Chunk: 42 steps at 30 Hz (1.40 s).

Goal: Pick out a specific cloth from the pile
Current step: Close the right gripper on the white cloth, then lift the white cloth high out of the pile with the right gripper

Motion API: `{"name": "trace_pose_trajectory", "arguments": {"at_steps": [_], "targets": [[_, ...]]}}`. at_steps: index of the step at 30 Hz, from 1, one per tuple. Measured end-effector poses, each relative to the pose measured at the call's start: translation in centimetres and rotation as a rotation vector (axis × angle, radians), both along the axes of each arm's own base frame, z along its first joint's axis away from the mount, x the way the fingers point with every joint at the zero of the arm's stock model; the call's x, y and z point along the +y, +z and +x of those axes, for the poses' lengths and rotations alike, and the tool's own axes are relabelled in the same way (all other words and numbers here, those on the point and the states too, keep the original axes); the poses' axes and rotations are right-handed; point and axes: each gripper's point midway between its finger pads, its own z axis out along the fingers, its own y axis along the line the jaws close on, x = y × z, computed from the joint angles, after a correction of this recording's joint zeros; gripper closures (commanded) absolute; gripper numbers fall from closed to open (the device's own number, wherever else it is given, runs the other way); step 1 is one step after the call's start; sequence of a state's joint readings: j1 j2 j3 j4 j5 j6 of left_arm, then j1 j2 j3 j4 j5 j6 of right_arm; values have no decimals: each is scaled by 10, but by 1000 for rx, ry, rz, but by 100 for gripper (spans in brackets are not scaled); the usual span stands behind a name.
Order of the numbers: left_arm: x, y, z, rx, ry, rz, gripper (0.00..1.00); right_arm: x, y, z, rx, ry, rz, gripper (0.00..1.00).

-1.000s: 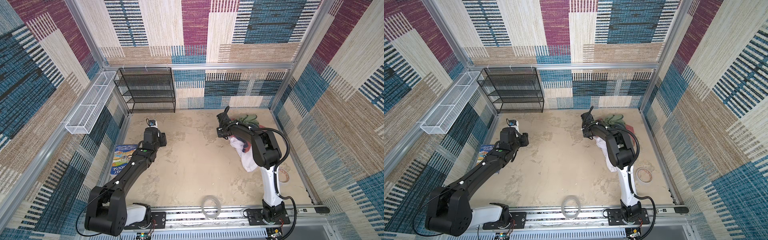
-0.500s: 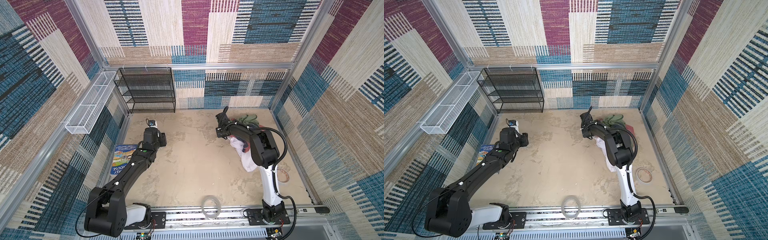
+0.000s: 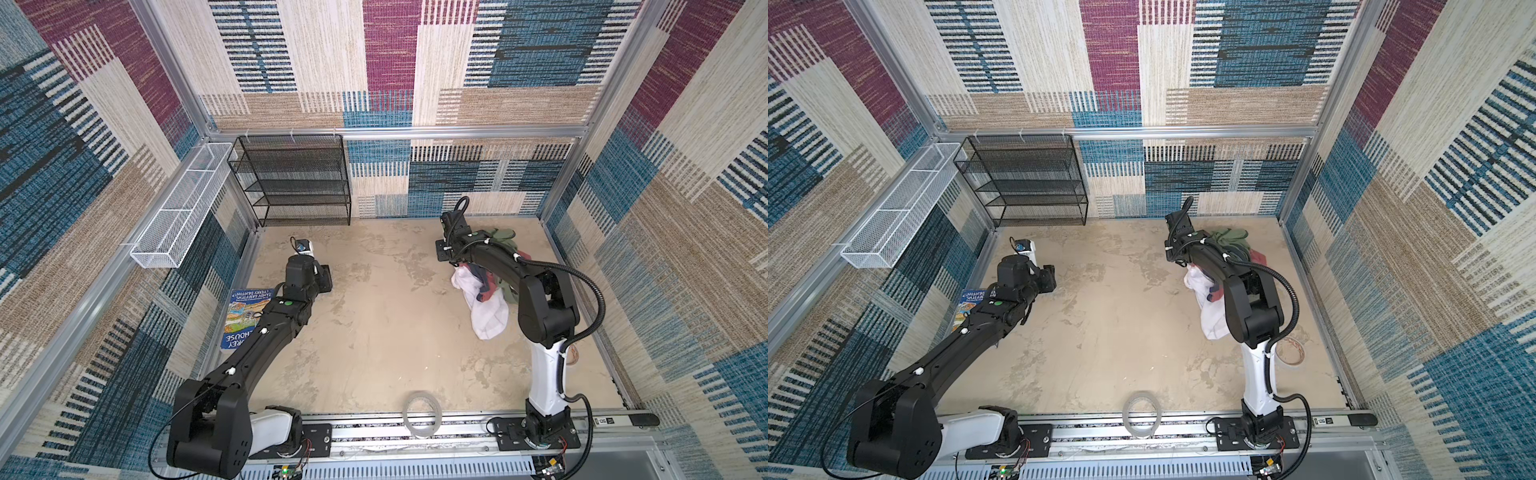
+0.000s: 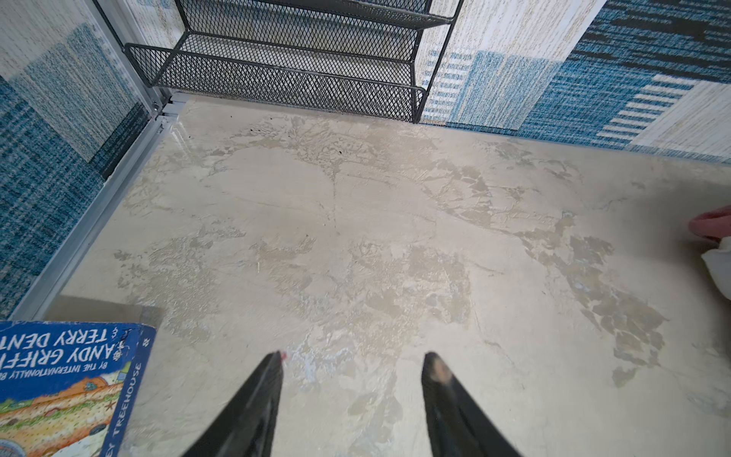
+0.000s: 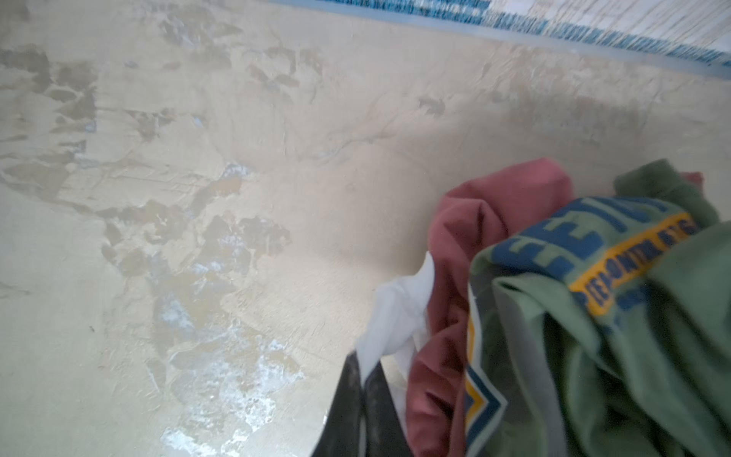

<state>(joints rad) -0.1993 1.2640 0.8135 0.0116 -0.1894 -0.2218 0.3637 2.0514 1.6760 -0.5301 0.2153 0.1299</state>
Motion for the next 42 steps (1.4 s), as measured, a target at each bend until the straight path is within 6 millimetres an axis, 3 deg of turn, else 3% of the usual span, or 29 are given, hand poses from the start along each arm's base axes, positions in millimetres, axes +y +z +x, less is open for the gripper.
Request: {"name": "trace_pose_trajectory", "arguments": {"at_steps": [10,20,42], "targets": [[2,2,-1,-6,8,10,41,-24,46,-4,-72,-39,90,100],[3,7,-1,-17,9,9,41,-35,109,-11,-178,-20,216,100],[4,23,-6,-55,11,1,41,-40,190,-28,-325,39,352,100]]}}
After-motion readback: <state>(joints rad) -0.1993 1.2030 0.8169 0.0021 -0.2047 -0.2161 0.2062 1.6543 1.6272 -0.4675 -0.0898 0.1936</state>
